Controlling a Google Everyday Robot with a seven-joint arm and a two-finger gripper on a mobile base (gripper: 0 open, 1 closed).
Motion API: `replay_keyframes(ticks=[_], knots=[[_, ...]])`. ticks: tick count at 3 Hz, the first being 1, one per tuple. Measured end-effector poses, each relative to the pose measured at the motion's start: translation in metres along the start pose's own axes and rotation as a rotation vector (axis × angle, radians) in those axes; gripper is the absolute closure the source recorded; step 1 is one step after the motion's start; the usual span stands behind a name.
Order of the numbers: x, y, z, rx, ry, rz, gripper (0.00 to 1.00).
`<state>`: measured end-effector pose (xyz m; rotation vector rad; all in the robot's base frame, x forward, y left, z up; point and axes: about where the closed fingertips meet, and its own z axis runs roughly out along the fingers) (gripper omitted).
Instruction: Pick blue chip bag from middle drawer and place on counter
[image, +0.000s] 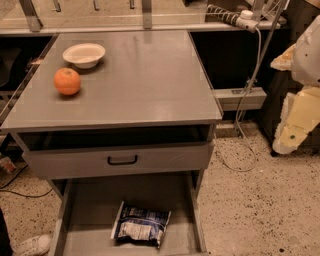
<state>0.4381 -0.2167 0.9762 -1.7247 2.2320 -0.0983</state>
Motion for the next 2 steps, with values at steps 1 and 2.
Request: replay_keyframes(ticks=[1,2], knots=[[0.0,0.0,0.0,0.0,0.0,0.0,0.0],[-0.001,0.017,0.01,-0.016,-0.022,0.008,0.0]])
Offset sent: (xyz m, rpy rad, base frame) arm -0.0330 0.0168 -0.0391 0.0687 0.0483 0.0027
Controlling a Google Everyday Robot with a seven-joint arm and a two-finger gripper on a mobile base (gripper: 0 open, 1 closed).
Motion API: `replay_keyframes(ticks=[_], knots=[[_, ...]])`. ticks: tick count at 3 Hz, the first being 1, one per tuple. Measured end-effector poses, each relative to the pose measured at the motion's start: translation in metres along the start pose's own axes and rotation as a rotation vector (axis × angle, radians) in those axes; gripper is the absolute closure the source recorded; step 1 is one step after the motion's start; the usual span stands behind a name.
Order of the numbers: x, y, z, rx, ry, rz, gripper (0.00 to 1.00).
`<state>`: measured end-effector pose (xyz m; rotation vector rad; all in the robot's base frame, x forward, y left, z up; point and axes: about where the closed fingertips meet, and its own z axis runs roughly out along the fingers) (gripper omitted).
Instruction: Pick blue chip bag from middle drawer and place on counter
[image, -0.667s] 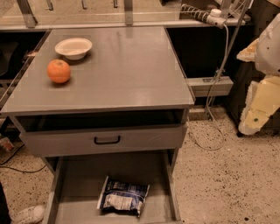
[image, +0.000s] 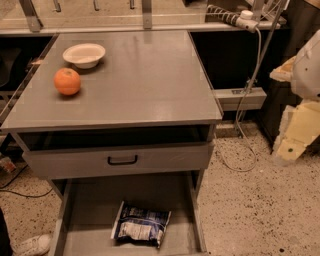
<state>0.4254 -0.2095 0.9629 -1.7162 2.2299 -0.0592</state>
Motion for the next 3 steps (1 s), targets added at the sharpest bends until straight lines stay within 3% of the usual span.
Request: replay_keyframes(ticks=[1,2,3], knots=[[-0.008,0.035,0.022,-0.042,-0.025,0.008,0.0],[-0.016,0.087,0.076,-0.166,-0.017,0.005,0.0],[-0.016,0.087,0.075,-0.165,-0.018,0.005,0.0]])
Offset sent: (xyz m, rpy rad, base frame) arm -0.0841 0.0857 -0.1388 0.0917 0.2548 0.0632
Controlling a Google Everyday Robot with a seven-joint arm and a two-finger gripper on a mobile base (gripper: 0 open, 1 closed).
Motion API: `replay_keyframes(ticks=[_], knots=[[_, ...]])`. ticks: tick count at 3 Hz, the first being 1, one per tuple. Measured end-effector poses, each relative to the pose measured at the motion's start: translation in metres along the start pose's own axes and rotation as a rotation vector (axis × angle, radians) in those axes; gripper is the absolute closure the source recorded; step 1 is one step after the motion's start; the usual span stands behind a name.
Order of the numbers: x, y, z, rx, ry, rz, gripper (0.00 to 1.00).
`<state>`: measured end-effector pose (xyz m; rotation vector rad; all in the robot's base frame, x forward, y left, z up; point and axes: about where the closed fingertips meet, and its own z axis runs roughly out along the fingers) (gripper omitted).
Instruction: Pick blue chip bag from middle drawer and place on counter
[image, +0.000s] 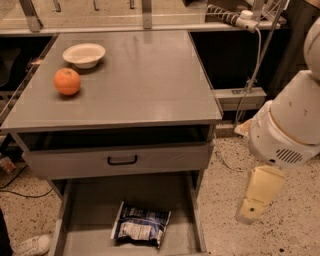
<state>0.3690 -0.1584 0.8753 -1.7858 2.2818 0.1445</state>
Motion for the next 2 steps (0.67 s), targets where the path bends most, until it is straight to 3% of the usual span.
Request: replay_keyframes(ticks=[1,2], knots=[[0.001,0.016,0.032,-0.035,-0.01,0.029,0.0],[-0.007,0.04,0.101,-0.105,-0.064,0.097,0.0]])
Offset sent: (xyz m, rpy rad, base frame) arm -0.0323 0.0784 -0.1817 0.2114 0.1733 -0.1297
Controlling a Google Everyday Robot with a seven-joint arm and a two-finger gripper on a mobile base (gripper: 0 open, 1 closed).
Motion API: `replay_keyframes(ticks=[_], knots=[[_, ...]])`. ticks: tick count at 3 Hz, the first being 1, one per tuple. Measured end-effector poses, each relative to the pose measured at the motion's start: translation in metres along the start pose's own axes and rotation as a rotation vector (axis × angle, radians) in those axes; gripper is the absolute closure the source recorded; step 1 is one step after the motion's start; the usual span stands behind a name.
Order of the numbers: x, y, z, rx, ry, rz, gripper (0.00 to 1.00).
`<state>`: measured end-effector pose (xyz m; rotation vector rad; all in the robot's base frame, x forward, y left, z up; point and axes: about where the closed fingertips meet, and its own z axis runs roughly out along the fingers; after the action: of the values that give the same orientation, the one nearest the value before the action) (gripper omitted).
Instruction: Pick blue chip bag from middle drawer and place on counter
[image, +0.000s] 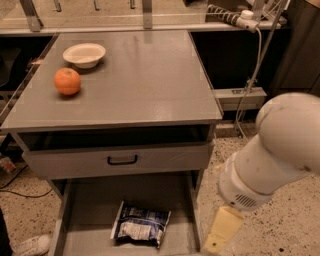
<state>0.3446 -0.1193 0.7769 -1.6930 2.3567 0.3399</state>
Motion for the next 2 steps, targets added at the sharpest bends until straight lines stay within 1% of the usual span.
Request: replay_keyframes(ticks=[1,2], knots=[[-0.0113,0.0044,0.0572,-0.038,-0.04,0.02,0.0],[-0.0113,0.0043,0.0573,-0.039,-0.04,0.02,0.0]])
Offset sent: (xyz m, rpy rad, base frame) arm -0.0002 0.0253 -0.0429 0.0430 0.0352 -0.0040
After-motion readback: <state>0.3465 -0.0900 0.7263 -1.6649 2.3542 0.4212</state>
